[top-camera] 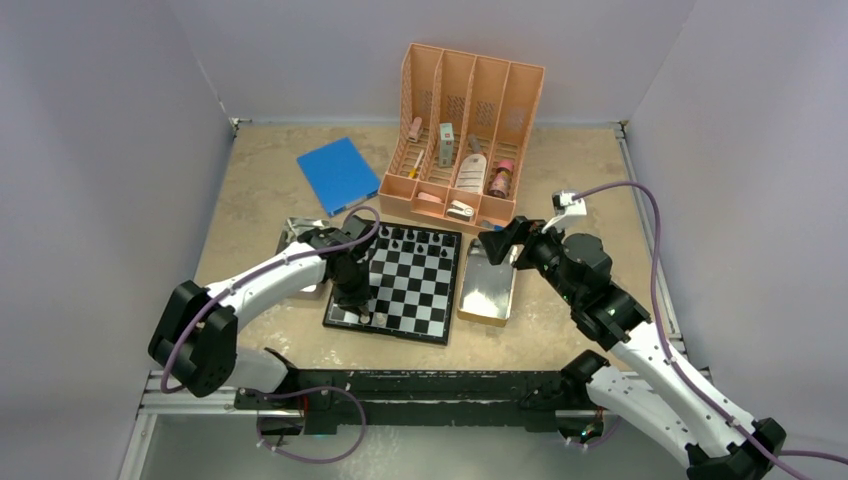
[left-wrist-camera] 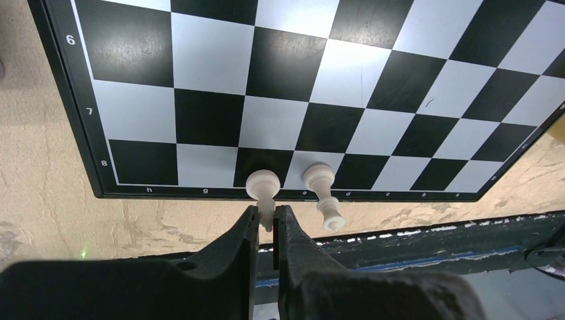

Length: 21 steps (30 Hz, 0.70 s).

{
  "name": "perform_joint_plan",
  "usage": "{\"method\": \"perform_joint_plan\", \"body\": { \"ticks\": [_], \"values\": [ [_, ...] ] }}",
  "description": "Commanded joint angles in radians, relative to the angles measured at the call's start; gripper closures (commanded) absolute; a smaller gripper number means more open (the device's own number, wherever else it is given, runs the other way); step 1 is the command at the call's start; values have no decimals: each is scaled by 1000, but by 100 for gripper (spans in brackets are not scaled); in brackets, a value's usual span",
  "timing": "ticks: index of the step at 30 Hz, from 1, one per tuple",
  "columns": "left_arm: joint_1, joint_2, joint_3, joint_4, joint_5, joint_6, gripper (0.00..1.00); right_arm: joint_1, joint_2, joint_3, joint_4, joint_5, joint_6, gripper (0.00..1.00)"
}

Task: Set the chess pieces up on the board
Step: Place the chess piece on the chessboard.

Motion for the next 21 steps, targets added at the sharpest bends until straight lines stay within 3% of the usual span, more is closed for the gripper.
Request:
{"method": "perform_joint_plan", "body": {
  "ticks": [1,21],
  "values": [
    [-6,12,-3,29,-3,-21,90,3,-5,23,32,8,-10,2],
    [-11,22,30,17,-37,-27,72,3,-22,3,42,5,-4,2]
  ]
}}
